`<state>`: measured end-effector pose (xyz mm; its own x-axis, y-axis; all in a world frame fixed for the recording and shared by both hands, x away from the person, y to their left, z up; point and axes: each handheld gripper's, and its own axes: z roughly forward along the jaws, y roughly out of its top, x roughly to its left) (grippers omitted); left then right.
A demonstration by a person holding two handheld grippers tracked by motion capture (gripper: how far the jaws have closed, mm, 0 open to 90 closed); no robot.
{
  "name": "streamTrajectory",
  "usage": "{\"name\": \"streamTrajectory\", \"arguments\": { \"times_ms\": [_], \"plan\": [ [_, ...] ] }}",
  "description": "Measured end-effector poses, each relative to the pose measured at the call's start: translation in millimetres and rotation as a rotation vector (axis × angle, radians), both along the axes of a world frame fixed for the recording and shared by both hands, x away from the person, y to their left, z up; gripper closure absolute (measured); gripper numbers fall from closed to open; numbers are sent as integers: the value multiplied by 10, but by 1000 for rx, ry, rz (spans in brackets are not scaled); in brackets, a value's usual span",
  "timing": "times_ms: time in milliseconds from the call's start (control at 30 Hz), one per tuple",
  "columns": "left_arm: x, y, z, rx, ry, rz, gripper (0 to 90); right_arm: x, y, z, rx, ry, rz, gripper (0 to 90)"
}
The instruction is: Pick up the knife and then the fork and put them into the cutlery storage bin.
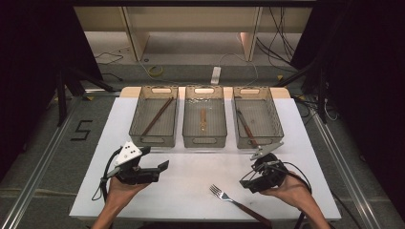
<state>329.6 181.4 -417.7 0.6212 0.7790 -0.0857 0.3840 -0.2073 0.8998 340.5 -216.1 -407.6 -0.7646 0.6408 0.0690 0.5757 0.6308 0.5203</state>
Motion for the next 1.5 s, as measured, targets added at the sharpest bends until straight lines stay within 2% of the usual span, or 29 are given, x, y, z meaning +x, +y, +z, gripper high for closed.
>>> {"name": "streamTrajectory", "arguments": {
  "times_ms": [67, 167, 400, 600, 833, 1033, 1133, 1400, 1500],
  "plan": [
    [3, 2, 1, -1, 1, 0, 157, -38, 21, -27, -1, 9, 14, 282],
    [1, 3, 2, 0, 1, 1, 157, -89, 63, -79, -32, 19, 34, 282],
    [0, 2, 2, -1, 2, -2, 157, -201, 87, -141, -45, 44, 64, 305],
    [0, -2, 0, 4, -1, -4, 157, -308, 151, -206, -95, 51, 105, 315],
    [0, 0, 0, 3, 0, -6, 157, -367, 179, -235, -110, 76, 124, 339],
    [-1, -3, 0, 2, 0, -8, 157, -423, 214, -294, -160, 95, 162, 392],
    [-1, -4, -1, 5, 0, -8, 157, -444, 224, -311, -169, 108, 161, 432],
    [-4, -4, 0, 6, 1, -10, 157, -452, 250, -397, -238, 134, 177, 526],
    [-2, -5, 1, 6, 0, -11, 157, -448, 253, -428, -250, 147, 190, 554]
  ]
}}
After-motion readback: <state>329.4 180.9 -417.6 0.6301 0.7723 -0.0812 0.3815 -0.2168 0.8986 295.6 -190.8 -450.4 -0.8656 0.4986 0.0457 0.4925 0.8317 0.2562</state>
